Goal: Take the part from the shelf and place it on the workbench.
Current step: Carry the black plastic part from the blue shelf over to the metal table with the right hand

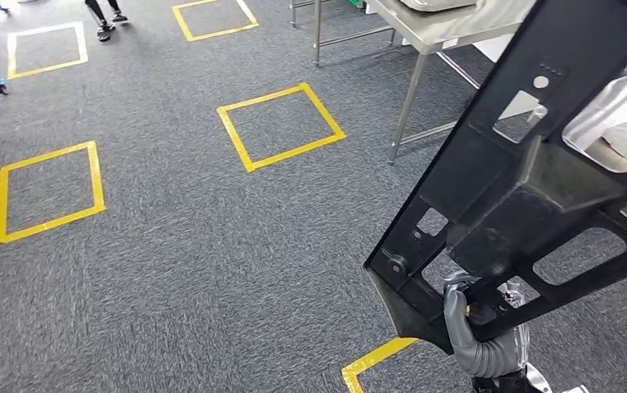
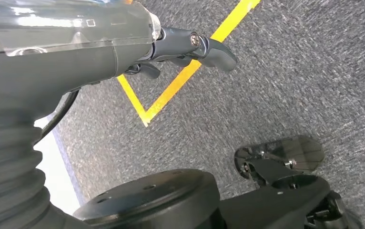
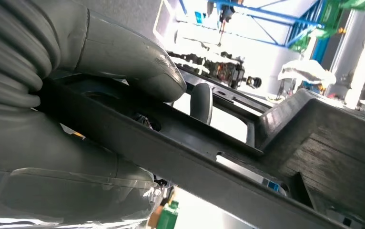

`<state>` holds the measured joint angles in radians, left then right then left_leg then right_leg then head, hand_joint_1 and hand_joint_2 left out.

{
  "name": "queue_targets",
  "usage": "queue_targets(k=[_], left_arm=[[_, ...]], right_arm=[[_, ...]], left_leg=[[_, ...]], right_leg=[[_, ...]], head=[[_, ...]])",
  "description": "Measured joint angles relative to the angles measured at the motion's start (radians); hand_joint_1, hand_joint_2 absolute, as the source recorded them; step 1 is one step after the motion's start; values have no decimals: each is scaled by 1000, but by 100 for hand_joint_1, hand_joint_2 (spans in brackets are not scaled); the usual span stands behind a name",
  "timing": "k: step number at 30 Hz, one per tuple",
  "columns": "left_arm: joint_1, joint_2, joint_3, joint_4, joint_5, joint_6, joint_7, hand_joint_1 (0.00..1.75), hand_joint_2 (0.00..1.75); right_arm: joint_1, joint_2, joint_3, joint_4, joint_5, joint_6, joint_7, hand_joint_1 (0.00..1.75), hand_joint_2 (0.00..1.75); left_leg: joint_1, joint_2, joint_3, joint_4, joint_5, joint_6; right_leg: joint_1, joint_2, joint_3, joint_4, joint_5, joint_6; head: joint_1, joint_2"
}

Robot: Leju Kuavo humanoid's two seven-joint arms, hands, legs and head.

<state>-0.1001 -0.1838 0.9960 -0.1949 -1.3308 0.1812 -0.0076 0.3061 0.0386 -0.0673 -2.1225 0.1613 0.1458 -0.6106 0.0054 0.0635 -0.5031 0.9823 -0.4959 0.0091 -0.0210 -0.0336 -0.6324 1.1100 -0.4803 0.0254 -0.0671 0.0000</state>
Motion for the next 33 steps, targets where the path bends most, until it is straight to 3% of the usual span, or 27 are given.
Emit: queue_targets(k=[2, 3, 5, 6, 8, 10, 11, 12, 14, 16, 18, 20, 22, 24, 26, 27, 28, 29, 31, 33], left_arm=[[1, 0, 0, 0, 2, 0, -3, 0, 175], [1, 0, 0, 0, 3, 1, -5, 0, 175], [1, 0, 0, 0, 7, 3, -8, 0, 175], [1, 0, 0, 0, 10, 4, -9, 0, 175], [1, -1, 1, 0, 15, 6, -9, 0, 175], [-1, -2, 1, 0, 19, 6, -8, 0, 175], [-4, -2, 1, 0, 20, 6, -7, 0, 175], [-7, -2, 2, 0, 20, 6, -5, 0, 175], [-7, -2, 2, 0, 20, 5, -2, 0, 175], [-3, -2, 2, 0, 20, 5, 1, 0, 175], [0, -2, 2, 0, 20, 5, 1, 0, 175], [-1, -4, 2, 0, 20, 5, 1, 0, 175], [-2, -8, 2, 0, 20, 5, 1, 0, 175], [2, -10, 2, 0, 20, 5, 1, 0, 175], [6, -10, 3, 0, 22, 7, 0, 0, 175], [6, -10, 3, 0, 22, 8, -2, 0, 175], [6, -10, 3, 0, 23, 11, -4, 0, 175], [6, -11, 3, 0, 23, 13, -5, 0, 175], [6, -11, 3, 0, 23, 18, -8, 0, 175], [5, -10, 3, 0, 22, 21, -10, 0, 175]], right_arm=[[-4, 4, 0, -2, 1, 2, 2, 175, 175], [-7, 6, 0, -3, 1, 4, 3, 175, 175], [-14, 9, 0, -3, 1, 13, 3, 175, 175], [-20, 11, 0, -3, 1, 18, 4, 175, 175], [-41, 14, 0, -1, 0, 28, 5, 175, 175], [-59, 15, 0, 2, 0, 33, 7, 175, 175], [-64, 16, 0, 4, -1, 35, 8, 175, 175], [-68, 16, 0, 5, -1, 35, 9, 175, 175], [-71, 16, 0, 7, -2, 36, 10, 175, 175], [-72, 16, 0, 8, -2, 36, 11, 175, 175], [-74, 16, 0, 9, -3, 36, 11, 175, 175], [-75, 16, 0, 10, -3, 36, 13, 175, 175], [-75, 16, 0, 10, -4, 36, 15, 175, 175], [-77, 16, 0, 11, -4, 37, 15, 175, 175], [-77, 16, 0, 13, -5, 38, 13, 175, 175], [-77, 16, 0, 15, -6, 38, 11, 175, 175], [-77, 16, 0, 17, -7, 39, 9, 175, 175], [-78, 16, 0, 18, -10, 40, 7, 175, 175], [-86, 16, -1, 21, -15, 44, 4, 175, 175], [-95, 17, -1, 23, -20, 49, 3, 175, 175]], left_leg=[[-4, 14, 5, 5, -9, -11], [-6, 21, 7, 5, -12, -17], [-4, 31, 12, 5, -18, -28], [-1, 19, 10, 15, -28, -34], [4, -24, -25, 95, -77, -42], [4, -51, -95, 239, -139, -43], [4, -53, -122, 292, -151, -42], [4, -54, -133, 310, -144, -39], [4, -62, -105, 231, -77, -30], [4, -103, -51, 95, -15, -19], [2, -132, -27, 29, 0, -13], [3, -118, -23, 16, 3, -8], [8, -95, -16, 0, 14, 3], [8, -70, -14, -8, 19, 10], [5, -45, -15, -8, 17, 12], [4, -32, -15, -7, 16, 11], [4, -21, -13, -6, 14, 10], [5, -10, -11, -4, 11, 7], [2, 8, -7, 2, 2, -2], [-3, 22, -4, 8, -6, -13]], right_leg=[[5, -24, 41, -79, 18, -9], [9, -23, 42, -83, 14, -15], [9, -3, 40, -86, 16, -27], [7, 7, 41, -89, 18, -33], [4, 25, 42, -93, 21, -45], [8, 44, 41, -92, 21, -51], [10, 54, 41, -91, 21, -52], [11, 66, 42, -90, 21, -52], [13, 91, 44, -88, 21, -52], [14, 116, 43, -87, 22, -48], [11, 136, 36, -87, 26, -37], [9, 154, 31, -91, 32, -22], [12, 129, 18, -68, 16, -12], [13, 73, -29, 30, -42, -6], [8, 46, -88, 153, -93, 0], [5, 41, -100, 179, -95, 3], [2, 36, -91, 166, -78, 6], [0, 28, -62, 114, -47, 7], [1, -12, 13, -24, 6, 4], [7, -35, 44, -88, 17, -7]], head=[[0, 0], [0, 0], [0, 0], [0, 0], [0, 0], [0, 0], [0, 0], [0, 0], [0, 0], [0, 0], [0, 0], [0, 0], [0, 0], [0, 0], [0, 0], [0, 0], [0, 0], [0, 0], [0, 0], [0, 0]])
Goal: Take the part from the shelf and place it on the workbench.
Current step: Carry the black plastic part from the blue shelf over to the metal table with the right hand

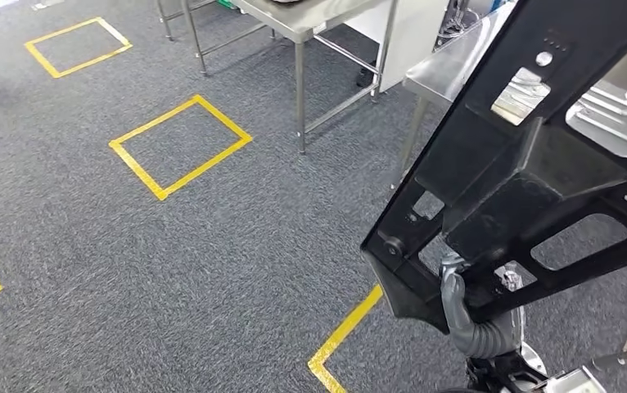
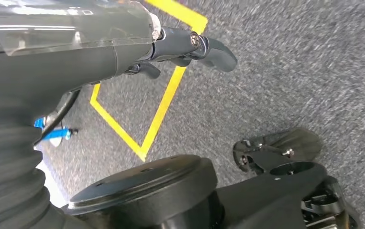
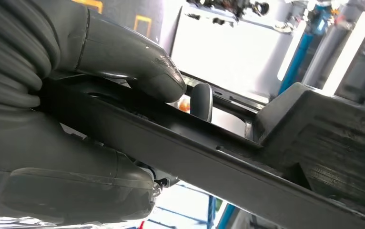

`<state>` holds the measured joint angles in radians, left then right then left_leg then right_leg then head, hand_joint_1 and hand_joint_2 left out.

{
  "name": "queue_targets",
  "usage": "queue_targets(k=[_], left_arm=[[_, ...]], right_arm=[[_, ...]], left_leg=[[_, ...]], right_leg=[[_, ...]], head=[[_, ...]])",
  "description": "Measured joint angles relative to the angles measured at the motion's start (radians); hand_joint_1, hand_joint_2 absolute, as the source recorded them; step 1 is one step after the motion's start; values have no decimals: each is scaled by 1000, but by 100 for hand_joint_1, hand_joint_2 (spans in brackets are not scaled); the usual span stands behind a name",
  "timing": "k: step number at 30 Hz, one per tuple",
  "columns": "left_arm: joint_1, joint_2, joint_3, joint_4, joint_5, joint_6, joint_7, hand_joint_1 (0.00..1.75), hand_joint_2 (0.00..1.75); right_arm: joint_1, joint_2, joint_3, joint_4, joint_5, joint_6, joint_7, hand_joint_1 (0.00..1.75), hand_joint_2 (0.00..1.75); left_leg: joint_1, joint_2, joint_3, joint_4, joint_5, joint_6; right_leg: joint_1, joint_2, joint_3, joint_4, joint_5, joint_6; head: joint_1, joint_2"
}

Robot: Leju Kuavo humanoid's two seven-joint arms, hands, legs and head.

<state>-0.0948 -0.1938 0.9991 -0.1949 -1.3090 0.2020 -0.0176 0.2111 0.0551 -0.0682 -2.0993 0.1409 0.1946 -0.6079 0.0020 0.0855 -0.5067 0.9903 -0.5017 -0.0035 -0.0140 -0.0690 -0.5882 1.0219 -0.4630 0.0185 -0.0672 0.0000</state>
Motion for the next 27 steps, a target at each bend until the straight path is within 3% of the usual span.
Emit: queue_targets(k=[2, 4, 5, 7, 8, 9, 10, 12, 14, 16, 18, 20, 22, 24, 25, 26, 27], left_arm=[[-1, 0, 0, 0, -1, 2, -1, 0, 175], [-3, 1, 0, 0, -2, 3, -2, 0, 175], [-3, 1, 0, 0, -1, 4, -3, 0, 175], [-4, 1, 1, 0, 0, 3, -6, 0, 175], [-7, 1, 1, 0, 1, 3, -6, 0, 175], [-9, 1, 1, 0, 2, 3, -7, 0, 175], [-12, 1, 1, 0, 1, 3, -6, 0, 175], [-11, 1, 1, 0, 1, 3, -4, 0, 175], [-7, 3, 1, 0, 1, 3, -6, 0, 175], [-6, 5, 1, 0, 1, 3, -9, 0, 175], [-7, 4, 1, 0, -2, 2, -10, 0, 175], [-7, 2, 1, 0, -7, -2, -7, 0, 175], [-4, 2, 1, 0, -14, -6, -1, 0, 175], [-2, 2, 0, 0, -19, -7, 3, 0, 175], [-2, 2, 0, 0, -20, -7, 0, 0, 175], [-2, 1, 0, 0, -18, -6, -4, 0, 175], [-2, 1, 0, 0, -16, -5, -8, 0, 175]], right_arm=[[-3, 0, -1, 1, -2, 3, -1, 175, 175], [-4, 1, -2, 1, -3, 3, -1, 175, 175], [-5, 1, -2, 1, -3, 3, -1, 175, 175], [-8, 2, -3, 2, -3, 3, -1, 175, 175], [-8, 2, -3, 3, -3, 3, -1, 175, 175], [-8, 2, -3, 4, -4, 3, -1, 175, 175], [-8, 2, -3, 5, -4, 3, -1, 175, 175], [-8, 2, -3, 7, -4, 4, -1, 175, 175], [-9, 2, -3, 8, -4, 4, -1, 175, 175], [-8, 3, -3, 9, -6, 5, -1, 175, 175], [-4, 3, -3, 10, -10, 8, -2, 175, 175], [-1, 3, -4, 10, -15, 12, -3, 175, 175], [0, 3, -4, 12, -17, 18, -4, 175, 175], [1, 3, -3, 16, -18, 23, -3, 175, 175], [2, 3, -2, 18, -18, 26, 0, 175, 175], [1, 3, 0, 21, -17, 28, 5, 175, 175], [-2, 3, 2, 24, -16, 30, 11, 175, 175]], left_leg=[[-1, 14, 5, 0, -5, -10], [4, -8, 1, 21, -26, -22], [7, -31, -15, 60, -51, -27], [9, -70, -77, 194, -119, -31], [9, -75, -109, 261, -142, -31], [8, -76, -129, 301, -148, -30], [8, -77, -131, 300, -131, -27], [8, -93, -86, 187, -52, -18], [9, -142, -37, 62, 1, -7], [6, -168, -24, 19, 6, -1], [6, -147, -21, 7, 12, 8], [11, -122, -15, -10, 22, 21], [11, -96, -13, -17, 26, 29], [8, -69, -14, -16, 25, 29], [7, -56, -14, -15, 24, 29], [7, -44, -13, -13, 22, 27], [7, -34, -12, -11, 20, 25]], right_leg=[[3, 19, -3, -1, -1, -12], [-1, 39, -2, -6, 1, -25], [-3, 48, -1, -8, 3, -31], [-2, 67, -2, -8, 4, -37], [-1, 77, -2, -7, 4, -39], [0, 89, -2, -7, 4, -39], [1, 103, -1, -6, 4, -39], [2, 131, 2, -4, 4, -39], [1, 156, -2, -1, 6, -32], [-3, 177, -13, -2, 13, -17], [-6, 192, -18, -5, 19, -2], [-2, 158, -36, 28, -4, 6], [-1, 101, -90, 139, -64, 10], [-4, 78, -143, 252, -104, 16], [-6, 74, -145, 261, -98, 19], [-8, 69, -127, 230, -76, 20], [-9, 59, -89, 165, -43, 20]], head=[[0, 0], [0, 0], [0, 0], [0, 0], [0, 0], [0, 0], [0, 0], [0, 0], [0, 0], [0, 0], [0, 0], [0, 0], [0, 0], [0, 0], [0, 0], [0, 0], [0, 0]])
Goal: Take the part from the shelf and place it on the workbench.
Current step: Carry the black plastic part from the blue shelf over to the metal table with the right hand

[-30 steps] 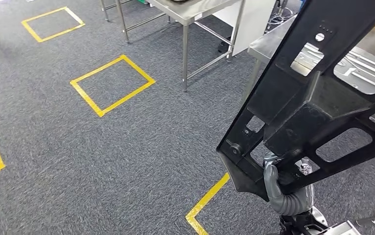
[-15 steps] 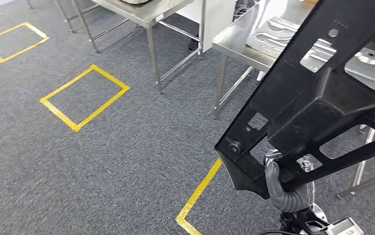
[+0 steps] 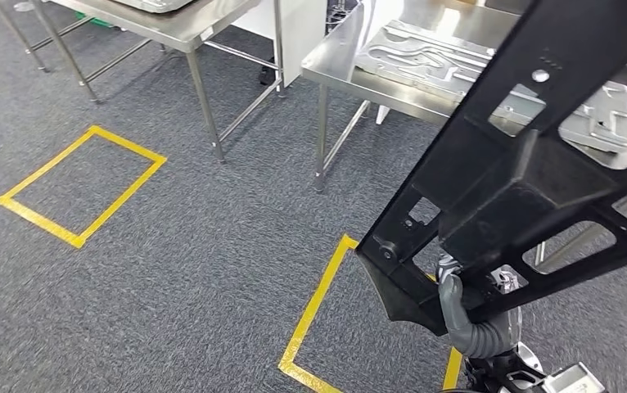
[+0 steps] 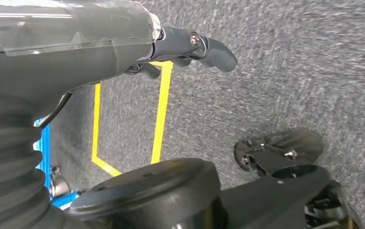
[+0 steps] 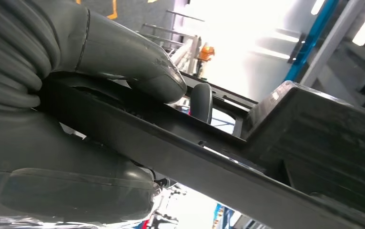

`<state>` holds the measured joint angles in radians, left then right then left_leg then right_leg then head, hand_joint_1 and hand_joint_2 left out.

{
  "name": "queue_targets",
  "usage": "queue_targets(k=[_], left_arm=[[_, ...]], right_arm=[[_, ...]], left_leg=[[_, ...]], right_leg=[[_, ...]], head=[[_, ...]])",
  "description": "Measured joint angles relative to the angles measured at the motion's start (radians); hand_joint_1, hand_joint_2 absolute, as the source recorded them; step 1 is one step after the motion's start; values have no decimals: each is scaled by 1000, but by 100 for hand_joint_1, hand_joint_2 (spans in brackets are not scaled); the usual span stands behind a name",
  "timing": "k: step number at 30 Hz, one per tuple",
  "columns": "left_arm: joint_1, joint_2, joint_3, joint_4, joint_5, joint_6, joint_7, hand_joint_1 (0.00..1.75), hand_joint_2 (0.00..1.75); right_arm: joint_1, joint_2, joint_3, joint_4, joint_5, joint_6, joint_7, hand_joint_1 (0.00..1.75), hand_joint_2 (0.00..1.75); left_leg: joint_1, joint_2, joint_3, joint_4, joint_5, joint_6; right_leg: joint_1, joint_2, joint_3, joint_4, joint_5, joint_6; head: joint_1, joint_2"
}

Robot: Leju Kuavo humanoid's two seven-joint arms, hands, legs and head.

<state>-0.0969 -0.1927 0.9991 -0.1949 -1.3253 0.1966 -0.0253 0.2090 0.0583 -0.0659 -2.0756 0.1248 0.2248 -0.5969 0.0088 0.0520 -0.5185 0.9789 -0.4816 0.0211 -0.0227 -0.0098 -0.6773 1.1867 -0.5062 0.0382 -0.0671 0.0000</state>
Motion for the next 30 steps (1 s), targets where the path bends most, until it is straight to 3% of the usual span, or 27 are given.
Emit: queue_targets(k=[2, 3, 4, 6, 7, 8, 10, 12, 13, 15, 17, 19, 21, 22, 24, 26, 28, 29, 30], left_arm=[[-1, -1, 0, 0, 5, 0, 2, 0, 175], [-2, -2, 0, 0, 7, -1, 9, 0, 175], [-2, -3, 0, 0, 8, -2, 18, 0, 175], [-3, -5, 0, 0, 10, -6, 38, 0, 175], [-3, -5, 1, 0, 11, -7, 45, 0, 175], [-3, -6, 1, 0, 13, -8, 48, 0, 175], [-4, -6, 2, 0, 15, -9, 48, 0, 175], [-10, -6, 5, 0, 17, -10, 42, 0, 175], [-12, -6, 6, 0, 18, -10, 37, 0, 175], [-10, -6, 7, 0, 18, -9, 28, 0, 175], [-4, -6, 8, 0, 18, -8, 18, 0, 175], [2, -6, 10, 0, 20, -7, 11, 0, 175], [2, -7, 11, 0, 20, -5, 6, 0, 175], [1, -8, 11, 0, 21, -5, 5, 0, 175], [0, -11, 11, 0, 20, -4, 4, 0, 175], [3, -12, 11, 0, 20, -3, 4, 0, 175], [5, -12, 12, 0, 21, -2, 4, 0, 175], [5, -12, 12, 0, 21, -3, 4, 0, 175], [5, -12, 12, 0, 20, -3, 4, 0, 175]], right_arm=[[-13, 0, 5, 6, 1, 4, 15, 175, 175], [-20, 0, 7, 9, 1, 5, 20, 175, 175], [-27, 0, 8, 13, 0, 5, 24, 175, 175], [-33, -1, 9, 19, -3, 5, 28, 175, 175], [-35, -2, 9, 22, -4, 3, 27, 175, 175], [-38, -2, 11, 25, -4, 2, 27, 175, 175], [-45, -2, 15, 30, -3, -4, 26, 175, 175], [-50, -2, 20, 37, -1, -7, 25, 175, 175], [-50, -2, 21, 39, 0, -8, 24, 175, 175], [-50, -2, 23, 42, 2, -8, 24, 175, 175], [-48, -2, 27, 43, 3, -8, 24, 175, 175], [-46, -2, 30, 42, 4, -9, 23, 175, 175], [-40, -2, 30, 41, 4, -10, 23, 175, 175], [-36, -2, 30, 40, 5, -11, 23, 175, 175], [-32, -3, 31, 39, 5, -11, 23, 175, 175], [-32, -4, 31, 39, 6, -11, 23, 175, 175], [-30, -4, 31, 40, 6, -11, 23, 175, 175], [-29, -4, 31, 40, 6, -11, 23, 175, 175], [-29, -4, 31, 40, 6, -11, 23, 175, 175]], left_leg=[[-4, 17, 2, 5, -7, -8], [-6, 24, 3, 8, -11, -13], [-8, 30, 5, 8, -13, -19], [-9, 39, 10, 8, -17, -29], [-7, 30, 9, 16, -24, -35], [-5, 12, 0, 41, -43, -41], [-3, -30, -49, 152, -106, -48], [-2, -42, -104, 276, -155, -52], [-2, -42, -113, 299, -153, -53], [0, -47, -83, 232, -95, -50], [4, -81, -31, 106, -30, -44], [6, -109, -6, 37, -16, -36], [4, -101, -5, 26, -21, -24], [5, -93, -5, 24, -17, -17], [6, -72, -2, 18, -12, -3], [4, -48, -2, 16, -12, 5], [1, -23, -2, 16, -13, 8], [0, -12, -1, 16, -15, 8], [0, -1, 1, 16, -16, 7]], right_leg=[[4, -34, 73, -133, 42, -8], [7, -45, 92, -168, 49, -13], [10, -48, 97, -179, 46, -18], [9, -29, 96, -181, 50, -27], [7, -20, 97, -183, 52, -32], [4, -12, 97, -186, 55, -38], [2, 3, 96, -188, 57, -46], [3, 22, 94, -188, 58, -49], [3, 33, 95, -187, 58, -49], [3, 58, 96, -185, 58, -48], [4, 83, 94, -180, 58, -42], [6, 104, 82, -174, 61, -30], [5, 121, 73, -175, 68, -15], [3, 118, 70, -173, 67, -9], [4, 81, 49, -129, 39, 0], [6, 33, -8, -8, -24, 3], [6, 18, -60, 102, -62, 5], [6, 15, -64, 112, -56, 4], [6, 10, -46, 82, -32, 3]], head=[[0, 0], [0, 0], [0, 0], [0, 0], [0, 0], [0, 0], [0, 0], [0, 0], [0, 0], [0, 0], [0, 0], [0, 0], [0, 0], [0, 0], [0, 0], [0, 0], [0, 0], [0, 0], [0, 0]])
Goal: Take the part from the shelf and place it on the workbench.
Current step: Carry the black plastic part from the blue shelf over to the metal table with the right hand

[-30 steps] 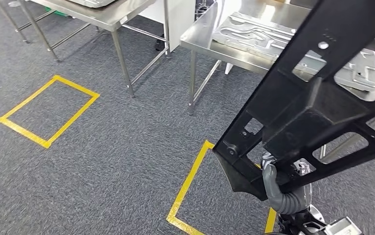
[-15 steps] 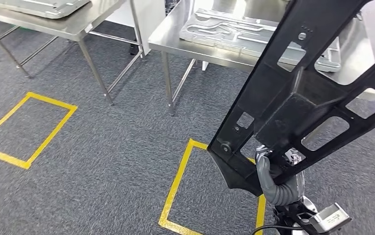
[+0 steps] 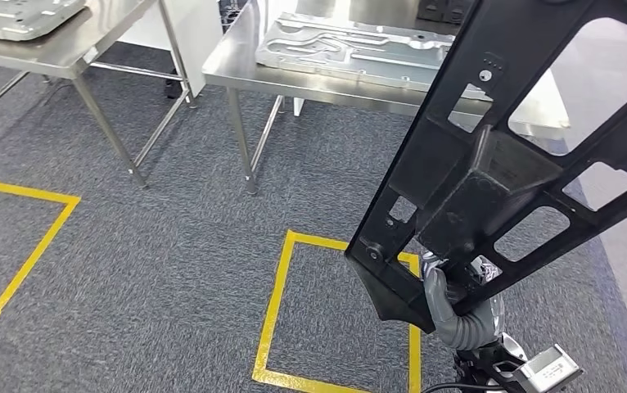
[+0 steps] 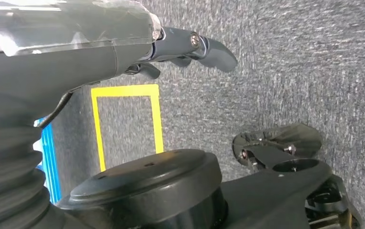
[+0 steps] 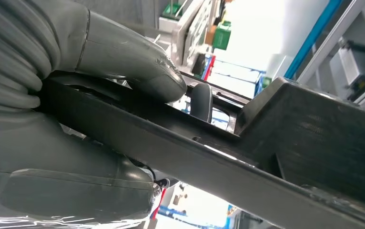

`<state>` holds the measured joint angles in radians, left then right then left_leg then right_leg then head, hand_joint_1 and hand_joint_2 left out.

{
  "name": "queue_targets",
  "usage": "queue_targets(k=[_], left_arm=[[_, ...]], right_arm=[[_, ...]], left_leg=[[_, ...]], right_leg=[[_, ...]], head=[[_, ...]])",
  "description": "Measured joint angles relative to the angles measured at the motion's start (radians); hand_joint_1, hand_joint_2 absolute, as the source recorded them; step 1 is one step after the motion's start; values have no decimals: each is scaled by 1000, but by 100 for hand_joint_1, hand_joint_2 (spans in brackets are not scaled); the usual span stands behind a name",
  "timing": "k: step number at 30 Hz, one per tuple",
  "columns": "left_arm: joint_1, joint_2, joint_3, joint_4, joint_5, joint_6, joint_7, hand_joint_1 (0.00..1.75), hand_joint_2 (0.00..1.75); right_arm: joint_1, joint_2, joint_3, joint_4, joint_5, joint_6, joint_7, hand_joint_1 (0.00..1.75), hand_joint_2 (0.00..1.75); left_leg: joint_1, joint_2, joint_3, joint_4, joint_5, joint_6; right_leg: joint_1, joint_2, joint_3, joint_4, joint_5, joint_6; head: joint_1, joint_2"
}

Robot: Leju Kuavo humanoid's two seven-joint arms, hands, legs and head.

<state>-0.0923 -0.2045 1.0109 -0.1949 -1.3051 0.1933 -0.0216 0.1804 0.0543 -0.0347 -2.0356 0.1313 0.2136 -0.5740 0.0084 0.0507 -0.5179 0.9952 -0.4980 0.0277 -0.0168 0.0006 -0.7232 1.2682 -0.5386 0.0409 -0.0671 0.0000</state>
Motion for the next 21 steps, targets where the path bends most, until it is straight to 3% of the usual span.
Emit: queue_targets(k=[2, 4, 5, 7, 9, 11, 13, 14, 15, 17, 18, 19, 21], left_arm=[[0, 0, 0, 0, -2, -2, 1, 0, 175], [0, -1, 0, 0, -4, -5, 3, 0, 175], [0, -1, 0, 0, -5, -5, 4, 0, 175], [-1, 0, 0, 0, -6, -6, 5, 0, 175], [-2, 1, 0, 0, -6, -6, 5, 0, 175], [-2, 2, 0, 0, -5, -6, 2, 0, 175], [-6, 3, 1, -1, -4, -7, -1, 0, 175], [-9, 3, 1, -1, -4, -7, -2, 0, 175], [-11, 3, 1, -1, -5, -8, 0, 0, 175], [-10, 3, 1, 0, -8, -11, 5, 0, 175], [-10, 3, 1, 0, -9, -13, 7, 0, 175], [-10, 3, 1, 0, -11, -15, 7, 0, 175], [-10, 3, 1, 0, -12, -17, 8, 0, 175]], right_arm=[[0, -1, 0, 0, 0, -1, 0, 175, 175], [3, -1, 0, -1, 2, -4, -1, 175, 175], [6, -1, 0, -2, 3, -6, -2, 175, 175], [14, -1, 0, -6, 5, -11, -3, 175, 175], [19, -1, 0, -10, 6, -12, -4, 175, 175], [19, 0, 1, -13, 6, -12, -5, 175, 175], [19, 0, 3, -14, 6, -11, -5, 175, 175], [18, 0, 3, -14, 6, -10, -5, 175, 175], [18, 0, 3, -14, 6, -10, -5, 175, 175], [15, 0, 3, -14, 9, -13, -7, 175, 175], [12, 0, 2, -14, 10, -16, -8, 175, 175], [9, 0, 2, -14, 12, -18, -9, 175, 175], [5, 0, 0, -16, 13, -20, -11, 175, 175]], left_leg=[[-3, 19, 7, 1, -6, -6], [-8, 35, 13, 2, -13, -14], [-11, 42, 15, 2, -15, -19], [-12, 53, 19, 2, -21, -29], [-9, 22, 6, 38, -49, -41], [-4, -27, -44, 149, -108, -50], [-4, -41, -101, 267, -148, -54], [-4, -43, -113, 287, -142, -54], [-4, -43, -106, 266, -116, -52], [-5, -49, -55, 142, -41, -42], [-6, -54, -30, 78, -19, -35], [-8, -58, -14, 33, -9, -27], [-11, -62, -6, 1, -13, -11]], right_leg=[[4, -32, 78, -140, 59, -8], [12, -60, 131, -240, 85, -21], [16, -63, 135, -251, 82, -26], [15, -42, 131, -253, 84, -35], [9, -21, 132, -258, 88, -47], [5, -2, 132, -260, 90, -55], [6, 19, 132, -259, 90, -57], [7, 28, 132, -257, 89, -58], [7, 38, 133, -256, 89, -58], [7, 54, 137, -254, 85, -56], [9, 61, 137, -252, 82, -52], [10, 65, 136, -252, 80, -46], [11, 68, 135, -246, 89, -30]], head=[[0, 0], [0, 0], [0, 0], [0, 0], [0, 0], [0, 0], [0, 0], [0, 0], [0, 0], [0, 0], [0, 0], [0, 0], [0, 0]])
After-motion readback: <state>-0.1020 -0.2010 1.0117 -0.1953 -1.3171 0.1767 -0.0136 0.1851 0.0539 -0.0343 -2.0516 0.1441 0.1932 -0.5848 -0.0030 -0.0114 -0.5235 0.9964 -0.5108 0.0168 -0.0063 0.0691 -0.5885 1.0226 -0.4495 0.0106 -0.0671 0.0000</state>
